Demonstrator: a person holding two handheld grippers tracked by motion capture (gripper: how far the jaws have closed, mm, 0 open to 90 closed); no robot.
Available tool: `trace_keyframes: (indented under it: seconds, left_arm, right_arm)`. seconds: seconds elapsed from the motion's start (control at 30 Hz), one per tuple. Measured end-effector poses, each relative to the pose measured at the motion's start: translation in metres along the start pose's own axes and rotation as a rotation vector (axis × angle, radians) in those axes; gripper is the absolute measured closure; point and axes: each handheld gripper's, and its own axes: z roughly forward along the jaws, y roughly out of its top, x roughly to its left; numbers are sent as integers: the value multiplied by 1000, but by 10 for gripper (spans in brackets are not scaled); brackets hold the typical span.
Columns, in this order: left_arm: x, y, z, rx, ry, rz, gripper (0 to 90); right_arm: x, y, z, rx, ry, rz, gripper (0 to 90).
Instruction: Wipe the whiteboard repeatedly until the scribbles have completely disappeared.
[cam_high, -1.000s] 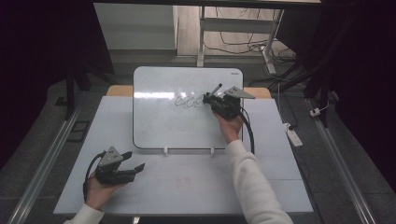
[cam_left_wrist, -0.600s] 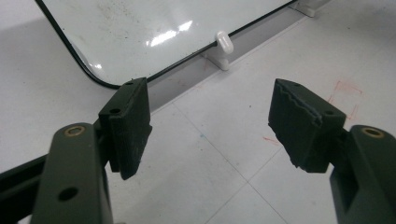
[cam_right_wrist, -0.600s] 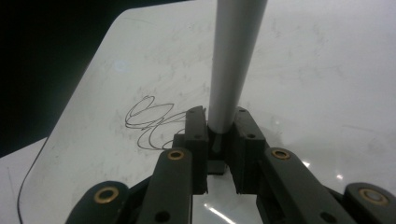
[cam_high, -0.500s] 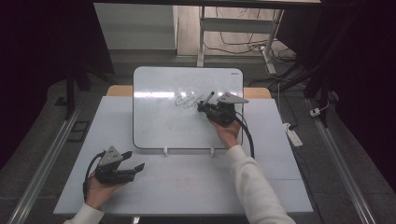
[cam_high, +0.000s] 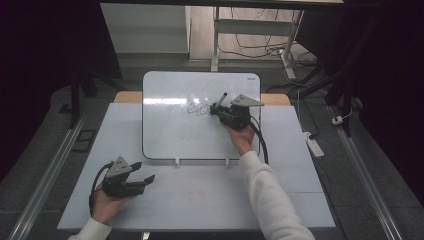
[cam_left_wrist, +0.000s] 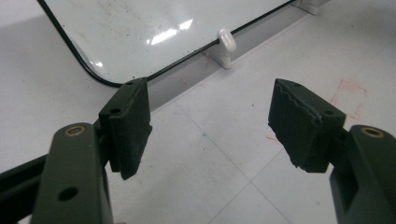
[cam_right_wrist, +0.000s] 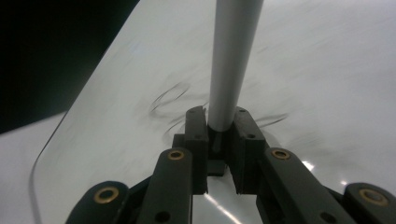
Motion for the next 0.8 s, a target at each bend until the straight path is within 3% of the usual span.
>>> trace_keyframes:
  seconds: [0.1, 0.13, 0.23, 0.3, 0.37, 0.43, 0.5, 0.57, 0.67, 0.73, 0.8]
  left_arm:
    - [1, 0, -1, -6, 0, -5, 309]
    - [2, 0, -1, -4, 1, -7, 310]
    - [3, -1, 0, -2, 1, -9, 310]
    - [2, -1, 0, 0, 0, -5, 309]
    - [1, 0, 0, -1, -1, 0, 309]
    - [1, 0, -1, -6, -1, -4, 309]
    - [1, 0, -1, -5, 0, -5, 310]
    - [2, 0, 0, -5, 0, -7, 310]
    - [2, 0, 1, 0, -1, -6, 310]
    - [1, 0, 0, -1, 0, -3, 309]
    - [1, 0, -1, -5, 0, -2, 310]
  right_arm:
    - [-12, 7, -3, -51, -37, 71, 790]
    - [-10, 6, -2, -46, -29, 68, 790]
    - [11, -4, 8, 30, 50, -6, 790]
    - [17, -5, 10, 44, 57, -45, 790]
    - [8, 0, 7, 20, 22, -23, 790]
    - [-7, 8, 1, -29, -34, 33, 790]
    - [-14, 11, -1, -51, -51, 69, 790]
    - [-5, 7, 2, -22, -16, 52, 790]
    - [17, -4, 13, 46, 60, -30, 789]
    - [15, -2, 13, 45, 56, -27, 790]
    - [2, 5, 10, -7, 3, 17, 789]
